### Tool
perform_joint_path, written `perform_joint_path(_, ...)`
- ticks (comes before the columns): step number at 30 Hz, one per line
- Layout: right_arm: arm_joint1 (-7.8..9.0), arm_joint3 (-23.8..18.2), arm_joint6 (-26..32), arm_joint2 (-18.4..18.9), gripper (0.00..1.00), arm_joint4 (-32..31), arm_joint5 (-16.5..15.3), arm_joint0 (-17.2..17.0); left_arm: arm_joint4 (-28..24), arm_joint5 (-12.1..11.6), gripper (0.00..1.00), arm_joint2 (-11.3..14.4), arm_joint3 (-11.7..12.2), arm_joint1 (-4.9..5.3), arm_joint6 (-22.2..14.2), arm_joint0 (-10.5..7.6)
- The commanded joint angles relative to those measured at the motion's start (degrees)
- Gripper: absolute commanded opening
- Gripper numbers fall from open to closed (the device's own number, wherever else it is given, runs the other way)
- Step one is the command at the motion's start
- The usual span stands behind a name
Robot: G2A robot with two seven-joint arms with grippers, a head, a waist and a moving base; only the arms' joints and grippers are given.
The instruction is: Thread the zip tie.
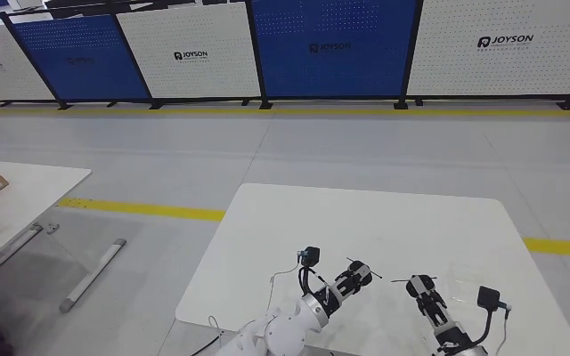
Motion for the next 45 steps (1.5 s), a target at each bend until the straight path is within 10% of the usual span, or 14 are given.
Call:
perform_joint_path(1, -0.2, 0.0, 0.1, -0.2, 0.0, 0.3, 1.8, 0.4, 0.0, 0.0, 0.0, 0.0, 0.0, 0.0, 0.0, 0.0)
perform_joint_path(15, -0.2, 0.0, 0.1, -0.2, 0.0, 0.3, 1.8, 0.4, 6.6, 2.6, 0.0, 2.3, 2.0, -0.87, 6.4, -1.61)
perform_joint_path(30, -2.6, 2.0, -0.6, -5.3, 0.0, -1.7, 8.4, 5.5, 6.6, 2.6, 0.0, 2.3, 2.0, -0.87, 6.4, -1.61)
perform_joint_path(45, -3.15, 2.0, -2.2, -2.5, 0.0, -0.8, 6.3, 3.9, 6.6, 2.6, 0.0, 2.3, 2.0, -0.87, 6.4, -1.61)
